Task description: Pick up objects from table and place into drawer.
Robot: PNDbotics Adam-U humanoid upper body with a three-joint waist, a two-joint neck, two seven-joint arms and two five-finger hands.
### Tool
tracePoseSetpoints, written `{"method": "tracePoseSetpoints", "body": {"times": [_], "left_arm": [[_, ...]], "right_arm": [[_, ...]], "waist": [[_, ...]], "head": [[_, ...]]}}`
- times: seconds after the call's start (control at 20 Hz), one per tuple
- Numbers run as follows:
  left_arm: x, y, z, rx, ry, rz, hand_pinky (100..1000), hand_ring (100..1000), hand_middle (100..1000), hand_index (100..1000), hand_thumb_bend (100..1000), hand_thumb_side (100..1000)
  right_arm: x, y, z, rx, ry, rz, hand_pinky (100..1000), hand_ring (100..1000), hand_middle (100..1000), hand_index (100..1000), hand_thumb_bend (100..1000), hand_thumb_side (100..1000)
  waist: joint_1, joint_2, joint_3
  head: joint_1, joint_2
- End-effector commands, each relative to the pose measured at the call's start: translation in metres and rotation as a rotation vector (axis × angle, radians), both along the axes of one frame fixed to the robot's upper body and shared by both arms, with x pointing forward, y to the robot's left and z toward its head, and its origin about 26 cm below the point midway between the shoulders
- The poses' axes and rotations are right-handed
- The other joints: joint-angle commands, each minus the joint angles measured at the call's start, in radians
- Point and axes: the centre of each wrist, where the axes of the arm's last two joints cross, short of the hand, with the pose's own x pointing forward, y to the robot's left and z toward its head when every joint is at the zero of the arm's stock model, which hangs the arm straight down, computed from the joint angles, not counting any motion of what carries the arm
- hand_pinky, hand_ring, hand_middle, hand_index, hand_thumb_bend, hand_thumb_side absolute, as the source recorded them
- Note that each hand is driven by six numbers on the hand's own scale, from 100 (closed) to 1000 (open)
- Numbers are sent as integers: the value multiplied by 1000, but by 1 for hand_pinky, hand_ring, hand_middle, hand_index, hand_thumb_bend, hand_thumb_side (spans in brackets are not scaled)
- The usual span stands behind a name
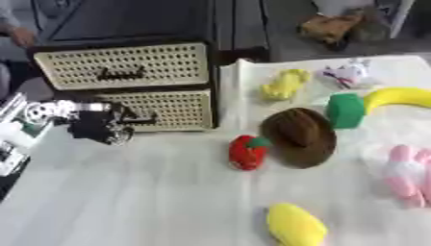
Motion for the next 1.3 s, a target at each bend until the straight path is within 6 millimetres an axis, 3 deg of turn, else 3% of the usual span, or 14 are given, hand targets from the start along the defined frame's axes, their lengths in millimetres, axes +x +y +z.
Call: {"method": "tracePoseSetpoints", "body": {"times": [0.05,1.0,1.3], "left_arm": [[3,9,12,11,-41,17,141,164,177,960,100,579],[15,19,-1,46,-50,26,155,170,180,949,100,575],[16,21,-3,48,-50,32,154,170,180,893,100,579]], "right_arm": [[-2,1,11,-23,-31,16,635,884,599,767,266,1000],[-1,4,9,-24,-26,23,637,890,593,759,288,1000],[-1,4,9,-23,-24,23,639,891,592,761,291,1000]], "waist": [[-4,-14,-5],[3,6,-42],[3,9,-44]], "head": [[7,-12],[18,-39],[19,-40]]}}
